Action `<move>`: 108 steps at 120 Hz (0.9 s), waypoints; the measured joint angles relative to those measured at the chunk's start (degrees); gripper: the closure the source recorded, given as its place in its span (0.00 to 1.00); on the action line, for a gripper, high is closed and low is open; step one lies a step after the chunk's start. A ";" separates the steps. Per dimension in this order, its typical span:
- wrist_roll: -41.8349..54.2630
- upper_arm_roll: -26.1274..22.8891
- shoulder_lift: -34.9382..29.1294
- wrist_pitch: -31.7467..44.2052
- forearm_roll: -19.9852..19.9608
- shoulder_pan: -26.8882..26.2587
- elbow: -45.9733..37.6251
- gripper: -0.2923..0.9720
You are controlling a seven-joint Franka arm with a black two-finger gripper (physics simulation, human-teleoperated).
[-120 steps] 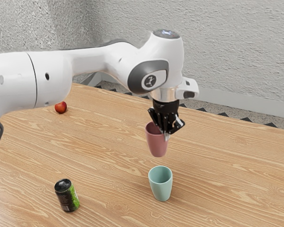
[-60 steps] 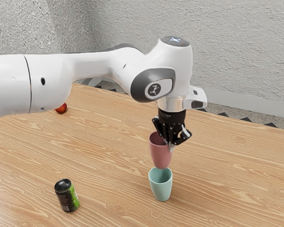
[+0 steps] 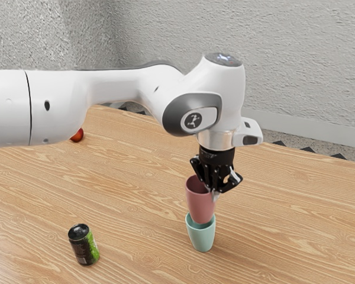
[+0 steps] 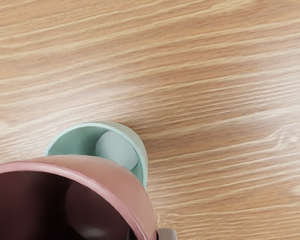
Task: Place the left cup onto the right cup
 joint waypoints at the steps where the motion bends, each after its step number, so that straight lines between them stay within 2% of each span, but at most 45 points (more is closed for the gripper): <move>1: -0.07 0.00 0.00 0.00 0.00 0.00 -0.02 0.85; 108: -3.93 0.15 2.74 0.61 1.26 0.67 0.78 0.85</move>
